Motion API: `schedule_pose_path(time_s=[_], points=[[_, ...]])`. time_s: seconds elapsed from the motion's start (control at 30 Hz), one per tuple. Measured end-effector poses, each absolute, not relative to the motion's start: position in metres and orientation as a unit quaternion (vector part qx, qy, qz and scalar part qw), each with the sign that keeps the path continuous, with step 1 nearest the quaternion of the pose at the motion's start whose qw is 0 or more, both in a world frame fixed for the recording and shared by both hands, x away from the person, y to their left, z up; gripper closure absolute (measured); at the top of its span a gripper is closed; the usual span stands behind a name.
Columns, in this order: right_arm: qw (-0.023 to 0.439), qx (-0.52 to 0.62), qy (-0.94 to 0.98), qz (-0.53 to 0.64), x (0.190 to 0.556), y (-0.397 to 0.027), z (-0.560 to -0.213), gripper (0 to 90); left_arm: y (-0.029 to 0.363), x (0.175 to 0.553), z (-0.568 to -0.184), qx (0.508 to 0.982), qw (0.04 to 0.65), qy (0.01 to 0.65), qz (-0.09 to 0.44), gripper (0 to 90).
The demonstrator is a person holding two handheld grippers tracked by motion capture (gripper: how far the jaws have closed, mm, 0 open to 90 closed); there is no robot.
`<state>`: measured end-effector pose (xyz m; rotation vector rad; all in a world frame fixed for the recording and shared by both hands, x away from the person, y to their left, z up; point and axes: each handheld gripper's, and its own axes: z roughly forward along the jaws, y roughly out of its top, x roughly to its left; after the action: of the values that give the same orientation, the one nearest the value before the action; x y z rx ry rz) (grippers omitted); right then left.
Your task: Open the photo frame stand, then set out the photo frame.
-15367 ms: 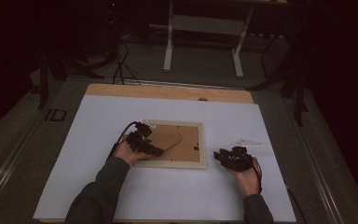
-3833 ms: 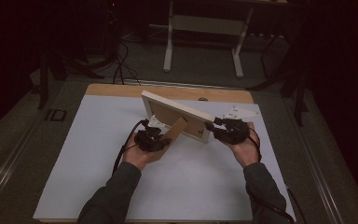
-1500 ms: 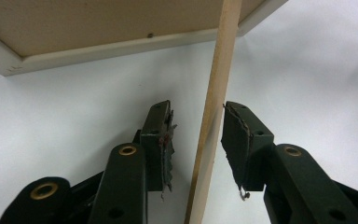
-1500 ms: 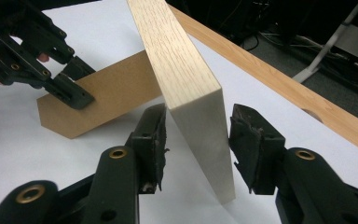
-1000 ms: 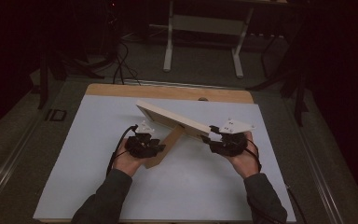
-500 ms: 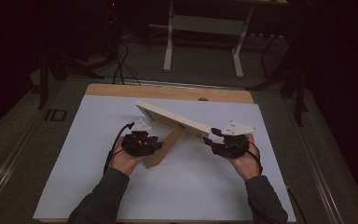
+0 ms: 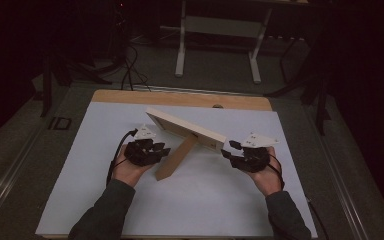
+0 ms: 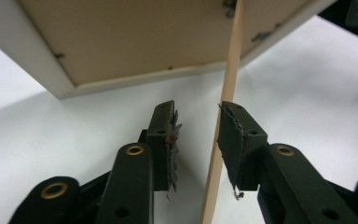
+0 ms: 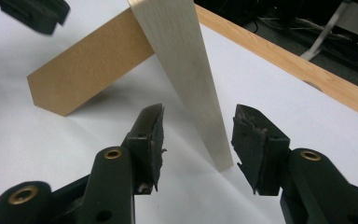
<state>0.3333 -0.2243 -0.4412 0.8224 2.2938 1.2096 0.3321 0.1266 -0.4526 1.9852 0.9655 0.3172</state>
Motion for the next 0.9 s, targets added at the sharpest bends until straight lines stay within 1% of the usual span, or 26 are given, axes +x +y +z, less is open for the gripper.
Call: schedule_pose_path(time_s=[0.37, 0.47, 0.6, 0.63, 0.67, 0.77, 0.9], points=[[0.207, 0.309, 0.822, 0.432, 0.334, -0.235, -0.445, 54.8, 0.14, 0.337, -0.442, 0.778, 0.46, 0.408, 0.13, 69.6], [0.2, 0.315, 0.822, 0.43, 0.336, -0.239, -0.448, 57.7, 0.141, 0.337, -0.443, 0.777, 0.459, 0.41, 0.13, 70.1], [0.196, 0.321, 0.823, 0.427, 0.338, -0.241, -0.451, 59.4, 0.139, 0.337, -0.443, 0.778, 0.458, 0.408, 0.132, 71.4], [0.196, 0.324, 0.821, 0.426, 0.339, -0.242, -0.452, 60.6, 0.138, 0.337, -0.443, 0.775, 0.46, 0.412, 0.135, 71.4], [0.196, 0.33, 0.818, 0.429, 0.34, -0.244, -0.455, 64.5, 0.138, 0.337, -0.442, 0.775, 0.459, 0.413, 0.134, 72.0], [0.198, 0.34, 0.814, 0.427, 0.342, -0.245, -0.457, 69.2, 0.138, 0.339, -0.442, 0.778, 0.456, 0.411, 0.133, 74.6], [0.211, 0.352, 0.814, 0.412, 0.346, -0.244, -0.461, 77.3, 0.138, 0.342, -0.444, 0.777, 0.453, 0.415, 0.134, 76.6]])
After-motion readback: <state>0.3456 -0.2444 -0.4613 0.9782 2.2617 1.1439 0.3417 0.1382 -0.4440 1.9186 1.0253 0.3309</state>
